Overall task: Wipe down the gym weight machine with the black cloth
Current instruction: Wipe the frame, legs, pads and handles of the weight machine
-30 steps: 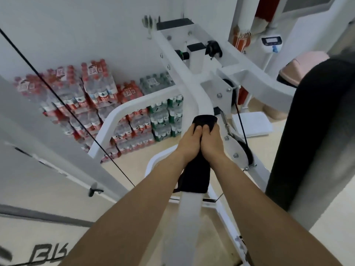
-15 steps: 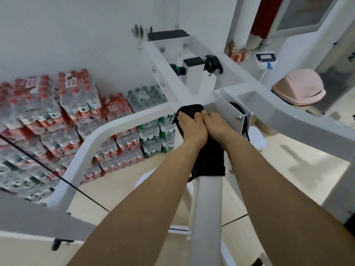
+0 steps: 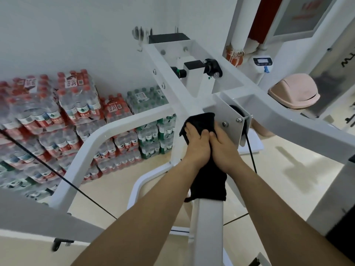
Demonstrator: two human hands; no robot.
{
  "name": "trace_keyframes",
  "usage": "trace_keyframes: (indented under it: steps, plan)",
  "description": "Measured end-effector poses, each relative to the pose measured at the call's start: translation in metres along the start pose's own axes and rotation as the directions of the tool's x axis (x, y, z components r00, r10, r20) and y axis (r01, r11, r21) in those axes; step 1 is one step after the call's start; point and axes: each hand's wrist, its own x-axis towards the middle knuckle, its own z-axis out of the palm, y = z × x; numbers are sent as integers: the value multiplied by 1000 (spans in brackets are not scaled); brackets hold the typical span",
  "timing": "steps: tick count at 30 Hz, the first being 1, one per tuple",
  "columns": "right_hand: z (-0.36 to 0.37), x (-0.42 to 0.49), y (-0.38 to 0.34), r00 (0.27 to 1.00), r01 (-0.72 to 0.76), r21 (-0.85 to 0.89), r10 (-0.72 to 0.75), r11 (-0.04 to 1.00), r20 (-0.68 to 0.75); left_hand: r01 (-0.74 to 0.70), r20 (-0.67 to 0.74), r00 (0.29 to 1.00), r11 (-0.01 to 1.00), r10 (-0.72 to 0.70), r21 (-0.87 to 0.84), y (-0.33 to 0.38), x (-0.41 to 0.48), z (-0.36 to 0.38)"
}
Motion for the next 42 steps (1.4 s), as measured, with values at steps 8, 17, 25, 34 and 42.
trace_keyframes:
  steps: [8, 17, 25, 34, 42]
  plan:
    - [5, 54, -19, 991, 62, -709, -127, 703, -39, -27, -160, 987, 993, 9, -111, 6, 63, -7]
    - [11, 72, -21, 975, 215, -663, -118, 717, 189, -70, -140, 989, 987, 50, -145, -5, 86, -19]
    - [25, 140, -29, 951, 308, -710, -195, 633, 238, -113, -201, 977, 976, 75, -186, 18, 137, -44]
    - [26, 137, -30, 963, 267, -763, -148, 589, 223, -95, -190, 980, 981, 62, -171, 19, 138, -46]
    - [3, 17, -5, 997, -5, -406, 38, 914, 74, -1, 34, 999, 999, 3, -42, -9, 5, -11]
